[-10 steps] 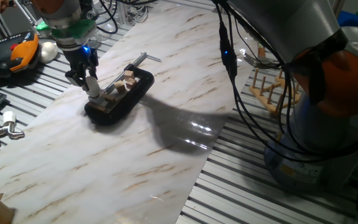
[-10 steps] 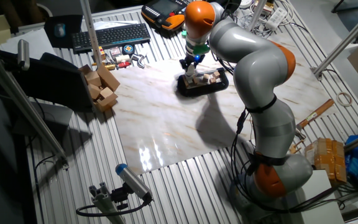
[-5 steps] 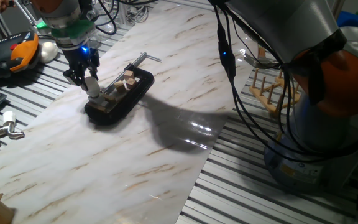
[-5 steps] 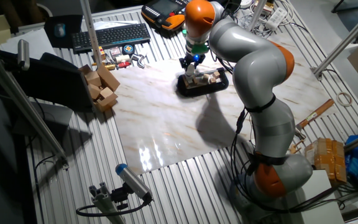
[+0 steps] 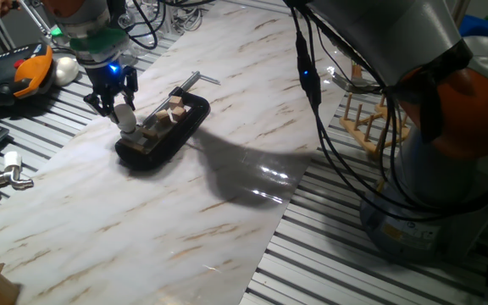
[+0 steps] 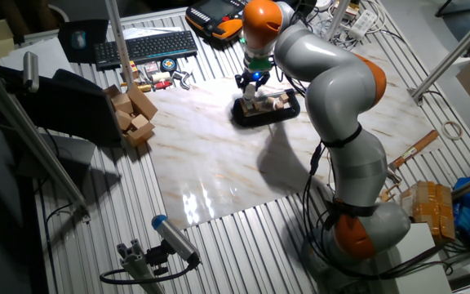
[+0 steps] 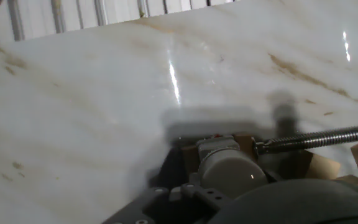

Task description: Install the light bulb by rotating it

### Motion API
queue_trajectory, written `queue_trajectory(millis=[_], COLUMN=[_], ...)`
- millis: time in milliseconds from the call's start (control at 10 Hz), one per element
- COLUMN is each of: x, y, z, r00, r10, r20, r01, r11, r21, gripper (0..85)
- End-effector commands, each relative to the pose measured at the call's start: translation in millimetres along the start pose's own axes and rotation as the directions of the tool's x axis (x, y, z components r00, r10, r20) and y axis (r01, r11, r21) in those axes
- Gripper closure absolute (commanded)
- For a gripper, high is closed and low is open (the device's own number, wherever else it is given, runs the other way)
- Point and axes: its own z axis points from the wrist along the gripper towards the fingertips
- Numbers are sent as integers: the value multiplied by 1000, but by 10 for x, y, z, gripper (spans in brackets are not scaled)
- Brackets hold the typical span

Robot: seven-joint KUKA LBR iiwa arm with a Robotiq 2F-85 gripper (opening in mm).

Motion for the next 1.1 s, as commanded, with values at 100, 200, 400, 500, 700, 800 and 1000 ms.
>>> queue_trajectory(millis=[100,200,400,500,700,800,1000], x=[-3,-5,-5,-4,-6,-5,-3], y=[1,0,-1,-5,-11,-10,-16], z=[6,7,6,5,3,3,4], r00=[999,997,993,990,985,983,979], r10=[50,75,114,140,169,180,203], r20=[-3,-11,-16,-18,-23,-28,-15], r01=[-50,-75,-115,-140,-169,-181,-204], r11=[999,997,993,990,985,983,978], r21=[-3,-5,-6,-7,-17,-27,-37], gripper=[850,850,850,850,850,850,850])
